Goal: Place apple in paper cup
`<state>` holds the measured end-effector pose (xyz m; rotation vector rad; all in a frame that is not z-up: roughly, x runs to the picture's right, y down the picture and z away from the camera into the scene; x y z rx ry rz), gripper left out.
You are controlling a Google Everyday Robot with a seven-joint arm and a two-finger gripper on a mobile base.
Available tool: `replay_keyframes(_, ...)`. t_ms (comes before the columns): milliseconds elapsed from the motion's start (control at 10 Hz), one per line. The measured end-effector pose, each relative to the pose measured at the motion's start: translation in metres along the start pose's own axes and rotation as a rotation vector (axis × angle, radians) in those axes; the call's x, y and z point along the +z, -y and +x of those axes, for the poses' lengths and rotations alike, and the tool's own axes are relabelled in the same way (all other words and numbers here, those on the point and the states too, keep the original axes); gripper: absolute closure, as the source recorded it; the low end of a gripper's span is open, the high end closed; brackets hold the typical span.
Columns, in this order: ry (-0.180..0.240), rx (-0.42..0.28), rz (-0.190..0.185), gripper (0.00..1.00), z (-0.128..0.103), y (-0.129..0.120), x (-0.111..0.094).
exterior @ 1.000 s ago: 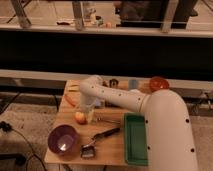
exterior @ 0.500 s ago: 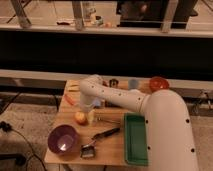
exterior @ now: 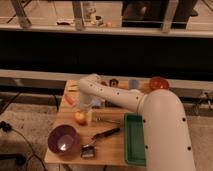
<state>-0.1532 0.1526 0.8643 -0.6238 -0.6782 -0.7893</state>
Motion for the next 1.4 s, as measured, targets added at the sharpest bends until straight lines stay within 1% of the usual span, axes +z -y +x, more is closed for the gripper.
replay_keyframes(300, 0.018, -0.007, -0.016, 0.20, -0.0056, 0.0019, 0.0024)
replay_keyframes(500, 0.021, -0.010, -0.020, 0.21, -0.0058, 0.0014, 0.0031)
replay_keyframes(600, 0.021, -0.014, -0.022, 0.27, -0.0061, 0.0002, 0.0034)
replay_keyframes(700, 0.021, -0.018, -0.022, 0.37, -0.0066, -0.0007, 0.0036)
replay_keyframes(1200, 0.027, -0.022, 0.000, 0.87, -0.0044, -0.0022, 0.0016)
replay_keyframes(1300, 0.028, -0.019, 0.009, 0.94, -0.0032, -0.0034, -0.0004)
replay_keyframes(1400, 0.029, -0.011, 0.023, 0.95, -0.0010, -0.0051, -0.0044)
